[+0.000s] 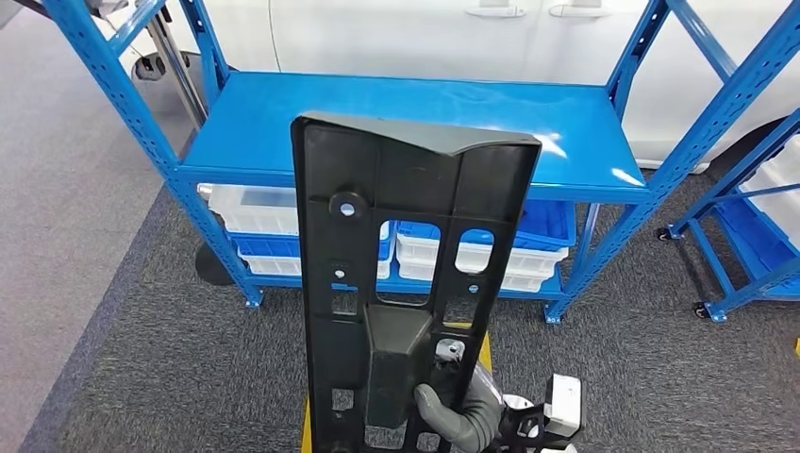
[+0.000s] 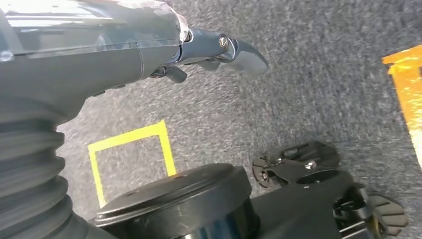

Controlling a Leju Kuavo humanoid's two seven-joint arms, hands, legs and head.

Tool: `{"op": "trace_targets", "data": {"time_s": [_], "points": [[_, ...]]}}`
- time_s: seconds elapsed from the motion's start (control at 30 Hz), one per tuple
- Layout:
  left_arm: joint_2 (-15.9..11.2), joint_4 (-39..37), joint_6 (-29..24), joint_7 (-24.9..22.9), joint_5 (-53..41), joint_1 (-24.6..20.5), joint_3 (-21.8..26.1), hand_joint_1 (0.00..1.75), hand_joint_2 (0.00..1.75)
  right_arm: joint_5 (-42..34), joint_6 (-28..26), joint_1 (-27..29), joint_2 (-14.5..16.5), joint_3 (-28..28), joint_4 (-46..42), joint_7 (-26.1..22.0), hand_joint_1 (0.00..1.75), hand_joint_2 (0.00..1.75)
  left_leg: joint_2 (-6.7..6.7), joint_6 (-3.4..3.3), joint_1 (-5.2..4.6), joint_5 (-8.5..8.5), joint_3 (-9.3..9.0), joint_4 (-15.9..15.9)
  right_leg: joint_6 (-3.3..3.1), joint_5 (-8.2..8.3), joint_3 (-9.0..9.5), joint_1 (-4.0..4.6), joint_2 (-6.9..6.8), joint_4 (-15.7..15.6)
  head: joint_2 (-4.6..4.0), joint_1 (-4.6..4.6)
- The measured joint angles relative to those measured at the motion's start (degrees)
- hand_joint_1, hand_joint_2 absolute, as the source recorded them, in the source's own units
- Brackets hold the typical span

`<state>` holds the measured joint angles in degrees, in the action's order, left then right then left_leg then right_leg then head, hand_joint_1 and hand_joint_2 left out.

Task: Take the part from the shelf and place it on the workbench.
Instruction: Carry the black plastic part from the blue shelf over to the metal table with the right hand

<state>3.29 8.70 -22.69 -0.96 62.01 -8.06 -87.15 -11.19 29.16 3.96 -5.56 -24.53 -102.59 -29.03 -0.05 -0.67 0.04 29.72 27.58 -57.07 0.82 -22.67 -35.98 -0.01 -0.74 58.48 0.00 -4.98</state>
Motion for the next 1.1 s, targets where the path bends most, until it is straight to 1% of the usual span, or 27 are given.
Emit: {"op": "trace_targets", "data": {"time_s": [0.03, 0.07, 0.1, 0.17, 0.2, 0.23, 0.27, 0.33, 0.37, 0.4, 0.43, 0.47, 0.53, 0.57, 0.6, 0.67, 0.7, 0.73, 0.77, 0.8, 0.83, 0.87, 0.9, 0.93, 1.03, 1.07, 1.1], "points": [[0.0, 0.0, 0.0, 0.0, 0.0, 0.0, 0.0, 0.00, 1.75, 0.0, -0.1, 0.0, 0.0, 0.0, 0.0, 0.0, 1.75, 1.75, 0.06, -0.40, 0.07, -0.44, 0.23, 0.1, 0.35, -0.46, -0.32, -0.09, 0.07, 0.4, 0.00, 0.01], [0.0, 0.0, 0.0, 0.0, 0.0, -0.1, 0.0, 0.00, 1.75, 0.1, -0.2, 0.0, 0.0, 0.0, 0.0, 0.0, 1.75, 1.75, 0.16, -0.76, 0.16, -0.92, 0.54, 0.2, 0.69, -1.85, -1.01, -0.20, 0.17, 1.9, 0.00, 0.01], [0.1, 0.0, 0.0, 0.0, 0.0, -0.1, 0.0, 0.00, 1.75, 0.1, -0.3, 0.1, 0.0, 0.1, -0.1, 0.1, 1.75, 1.75, 0.27, -1.04, 0.22, -1.37, 0.95, 0.2, 0.98, -4.04, -2.11, -0.34, 0.26, 4.5, 0.00, 0.01], [0.1, 0.0, 0.0, 0.0, 0.0, -0.2, 0.0, 0.00, 1.75, 0.2, -0.3, 0.1, 0.0, 0.1, -0.1, 0.1, 1.75, 1.75, 0.37, -1.34, 0.14, -2.13, 1.96, 0.1, 1.41, -8.76, -4.64, -0.55, 0.31, 11.8, 0.00, 0.00], [0.1, 0.0, 0.0, 0.0, 0.0, -0.2, 0.0, 0.00, 1.75, 0.2, -0.3, 0.1, 0.0, 0.1, -0.1, 0.2, 1.75, 1.75, 0.39, -1.35, 0.09, -2.44, 2.45, 0.0, 1.52, -9.99, -5.26, -0.63, 0.32, 14.5, 0.00, 0.00], [0.1, 0.0, 0.0, 0.0, 0.0, -0.3, 0.0, 0.00, 1.75, 0.2, -0.3, 0.1, 0.0, 0.2, -0.1, 0.2, 1.75, 1.75, 0.38, -1.30, 0.06, -2.69, 2.87, -0.1, 1.55, -10.09, -4.91, -0.69, 0.32, 15.3, 0.00, 0.00], [0.1, 0.0, 0.0, 0.0, 0.0, -0.3, 0.0, 0.00, 1.75, 0.2, -0.3, 0.1, 0.0, 0.2, -0.1, 0.2, 1.75, 1.75, 0.37, -1.21, 0.04, -2.91, 3.21, -0.1, 1.47, -9.19, -3.46, -0.73, 0.32, 13.9, 0.00, 0.00], [0.1, 0.0, 0.0, 0.0, 0.0, -0.4, -0.1, 0.00, 1.75, 0.2, -0.3, 0.1, 0.1, 0.2, -0.2, 0.3, 1.75, 1.75, 0.33, -0.96, 0.03, -3.19, 3.57, -0.3, 0.98, -6.33, 1.61, -0.67, 0.36, 6.5, 0.00, 0.00], [0.1, 0.0, 0.1, 0.0, -0.1, -0.5, -0.1, 0.00, 1.75, 0.2, -0.3, 0.1, 0.1, 0.2, -0.2, 0.3, 1.75, 1.75, 0.32, -0.78, -0.05, -3.30, 3.72, -0.5, 0.63, -5.42, 3.76, -0.53, 0.39, 2.9, 0.00, 0.00], [0.1, 0.0, 0.1, 0.0, -0.1, -0.5, -0.1, 0.00, 1.75, 0.2, -0.3, 0.1, 0.1, 0.2, -0.3, 0.3, 1.75, 1.75, 0.32, -0.52, -0.11, -3.44, 3.89, -0.5, 0.26, -4.99, 5.01, -0.37, 0.42, 0.5, 0.00, 0.00], [0.1, 0.0, 0.1, 0.0, -0.1, -0.5, -0.1, 0.00, 1.75, 0.3, -0.3, 0.1, 0.1, 0.3, -0.3, 0.3, 1.75, 1.75, 0.33, -0.21, -0.16, -3.62, 4.07, -0.6, -0.09, -4.99, 5.38, -0.20, 0.45, -0.5, 0.00, 0.00], [0.1, 0.0, 0.1, 0.0, -0.1, -0.6, -0.1, 0.00, 1.75, 0.3, -0.3, 0.1, 0.1, 0.3, -0.4, 0.3, 1.75, 1.75, 0.34, 0.13, -0.19, -3.82, 4.23, -0.6, -0.40, -4.81, 5.25, -0.06, 0.47, -0.6, 0.00, 0.00], [0.1, 0.0, 0.0, 0.0, -0.1, -0.6, -0.1, 0.00, 1.75, 0.4, -0.3, 0.1, 0.3, 0.3, -0.4, 0.3, 1.75, 1.75, 0.30, 0.79, -0.20, -3.58, 4.57, -0.9, -1.16, -4.17, 4.94, -0.32, 0.35, -0.9, 0.00, 0.00], [0.1, 0.0, 0.0, 0.0, -0.1, -0.6, -0.1, 0.00, 1.75, 0.4, -0.3, 0.1, 0.4, 0.4, -0.4, 0.3, 1.75, 1.75, 0.24, 1.07, -0.20, -2.54, 4.99, -2.0, -1.57, -3.80, 4.77, -0.48, 0.25, -1.1, 0.00, 0.00], [0.1, 0.0, 0.0, 0.0, -0.1, -0.7, -0.1, 0.00, 1.75, 0.4, -0.3, 0.1, 0.5, 0.4, -0.4, 0.2, 1.75, 1.75, 0.18, 1.30, -0.18, -0.81, 5.75, -4.0, -1.90, -3.45, 4.54, -0.61, 0.13, -1.3, 0.00, 0.00], [0.0, 0.0, 0.0, 0.0, 0.0, -1.0, -0.1, 0.00, 1.75, 0.4, -0.3, 0.1, 0.7, 0.4, -0.5, 0.3, 1.75, 1.75, 0.15, 1.69, -0.06, 3.84, 8.15, -11.4, -2.26, -2.90, 3.75, -0.48, -0.06, -1.3, 0.00, 0.00], [0.0, 0.0, 0.0, 0.0, 0.0, -1.2, -0.1, 0.00, 1.75, 0.4, -0.3, 0.1, 0.7, 0.4, -0.5, 0.3, 1.75, 1.75, 0.15, 1.84, -0.01, 5.51, 9.11, -14.9, -2.30, -2.64, 3.33, -0.40, -0.13, -1.2, 0.00, 0.00], [0.0, 0.0, 0.0, 0.0, 0.0, -1.2, -0.1, 0.00, 1.75, 0.4, -0.3, 0.2, 0.7, 0.4, -0.5, 0.3, 1.75, 1.75, 0.16, 1.96, 0.04, 6.22, 9.28, -16.8, -2.31, -2.35, 2.86, -0.36, -0.17, -1.1, 0.00, 0.00], [0.0, 0.0, 0.0, 0.0, 0.0, -1.2, -0.2, 0.00, 1.75, 0.4, -0.3, 0.2, 0.7, 0.4, -0.5, 0.3, 1.75, 1.75, 0.16, 2.01, 0.11, 5.71, 8.27, -16.3, -2.24, -2.10, 2.43, -0.34, -0.14, -0.9, 0.00, 0.00], [0.0, 0.0, 0.0, -0.1, 0.0, -1.1, -0.2, 0.00, 1.75, 0.4, -0.3, 0.2, 0.7, 0.4, -0.5, 0.3, 1.75, 1.75, 0.17, 2.00, 0.21, 4.28, 6.18, -13.3, -2.13, -1.90, 2.04, -0.34, -0.07, -0.7, 0.00, 0.00], [0.0, 0.0, 0.0, -0.1, 0.0, -0.9, -0.3, 0.00, 1.75, 0.4, -0.2, 0.2, 0.7, 0.4, -0.5, 0.3, 1.75, 1.75, 0.16, 1.94, 0.33, 2.64, 3.53, -9.0, -1.98, -1.73, 1.65, -0.34, 0.00, -0.4, 0.00, 0.00], [0.0, 0.0, 0.0, -0.2, 0.0, -0.8, -0.3, 0.00, 1.75, 0.4, -0.2, 0.2, 0.7, 0.4, -0.5, 0.3, 1.75, 1.75, 0.15, 1.84, 0.33, 1.53, 1.28, -4.8, -1.76, -1.56, 1.27, -0.24, 0.06, -0.1, 0.00, 0.00], [0.0, 0.0, 0.0, -0.2, 0.1, -0.6, -0.3, 0.00, 1.75, 0.4, -0.2, 0.2, 0.8, 0.5, -0.5, 0.3, 1.75, 1.75, 0.12, 1.59, 0.30, 0.84, -0.10, -1.9, -1.47, -1.35, 0.91, -0.15, 0.08, 0.2, 0.00, 0.00], [0.0, 0.0, 0.0, -0.2, 0.1, -0.4, -0.3, 0.00, 1.75, 0.4, -0.2, 0.2, 0.8, 0.5, -0.5, 0.3, 1.75, 1.75, 0.08, 1.30, 0.23, 0.68, -0.54, -0.5, -1.16, -1.11, 0.58, -0.05, 0.08, 0.4, 0.00, 0.00], [0.0, 0.0, 0.0, 0.5, 0.0, -0.1, -0.4, 0.00, 1.75, 0.4, 0.1, 0.2, 0.8, 0.6, -0.5, 0.3, 1.75, 1.75, 0.05, 0.13, 0.12, -0.03, 0.16, -0.1, -0.07, -0.48, 0.01, -0.16, 0.10, 0.5, 0.00, 0.00], [0.1, 0.0, 0.0, 0.7, -0.1, -0.1, -0.5, 0.00, 1.75, 0.4, 0.3, 0.2, 0.8, 0.7, -0.5, 0.3, 1.75, 1.75, 0.12, -0.27, 0.18, -0.42, 0.34, 0.0, 0.28, -1.10, -0.31, -0.26, 0.16, 1.1, 0.00, 0.00], [0.1, 0.0, 0.0, 0.8, -0.1, -0.1, -0.5, 0.00, 1.75, 0.4, 0.5, 0.2, 0.8, 0.7, -0.5, 0.3, 1.75, 1.75, 0.27, -0.64, 0.29, -0.82, 0.55, 0.1, 0.58, -2.47, -1.01, -0.36, 0.24, 2.7, 0.00, 0.01]]}}
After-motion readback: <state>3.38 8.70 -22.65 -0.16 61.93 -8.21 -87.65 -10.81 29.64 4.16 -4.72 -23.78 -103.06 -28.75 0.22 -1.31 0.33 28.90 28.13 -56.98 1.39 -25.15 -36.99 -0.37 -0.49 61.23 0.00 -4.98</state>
